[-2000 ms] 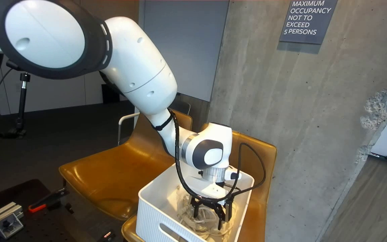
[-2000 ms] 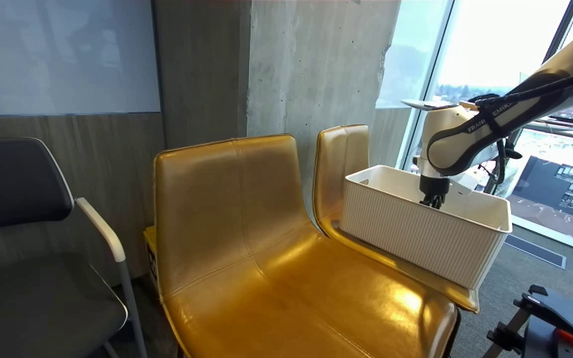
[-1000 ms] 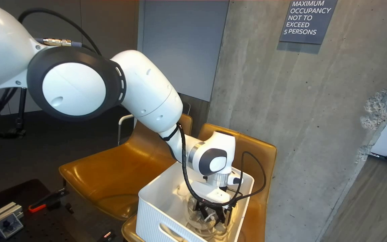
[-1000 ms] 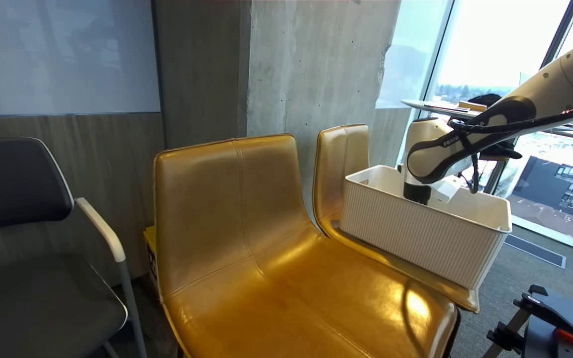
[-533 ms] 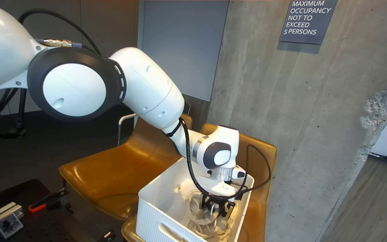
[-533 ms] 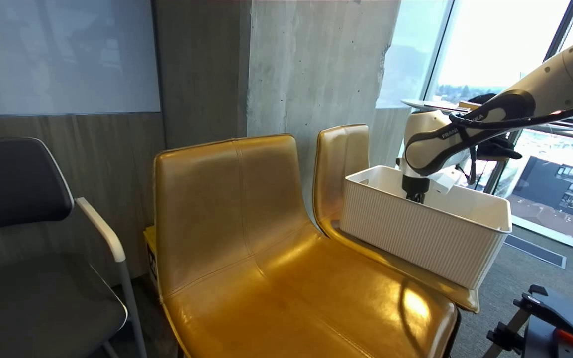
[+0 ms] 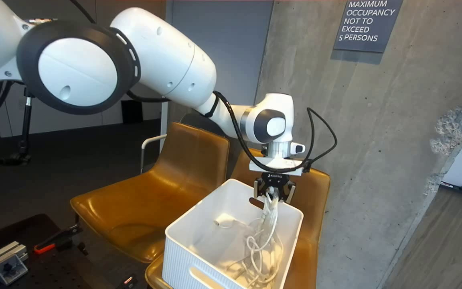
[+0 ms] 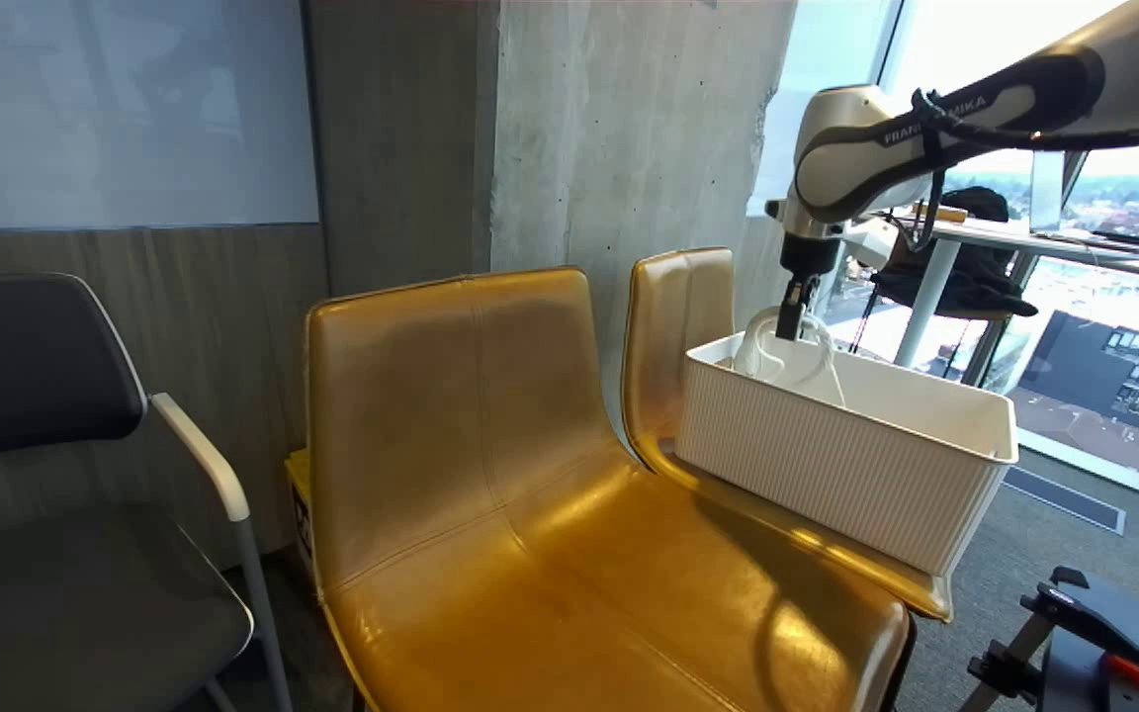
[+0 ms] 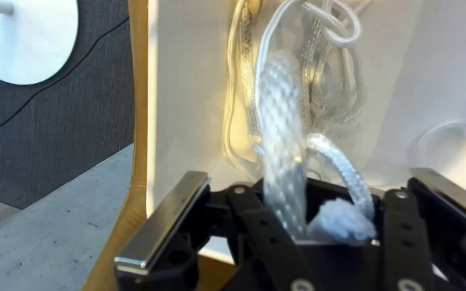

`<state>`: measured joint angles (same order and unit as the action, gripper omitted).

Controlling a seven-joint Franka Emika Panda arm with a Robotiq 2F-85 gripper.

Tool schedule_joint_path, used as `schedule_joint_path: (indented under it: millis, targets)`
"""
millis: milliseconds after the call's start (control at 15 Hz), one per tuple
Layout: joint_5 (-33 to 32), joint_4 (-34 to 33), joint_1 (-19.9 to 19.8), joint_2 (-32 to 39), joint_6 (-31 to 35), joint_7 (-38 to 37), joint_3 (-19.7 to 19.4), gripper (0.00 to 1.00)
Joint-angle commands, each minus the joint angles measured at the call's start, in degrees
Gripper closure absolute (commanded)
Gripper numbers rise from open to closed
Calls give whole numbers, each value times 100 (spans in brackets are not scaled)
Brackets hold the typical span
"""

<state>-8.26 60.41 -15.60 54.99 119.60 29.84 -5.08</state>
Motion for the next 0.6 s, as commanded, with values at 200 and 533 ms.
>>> schedule_joint_path:
  millis: [200,533]
  targets:
    - [-158,-267,560,-1145,-978,659,217,100]
    - [-333,-14,1405,-1971,-1196,531,261,100]
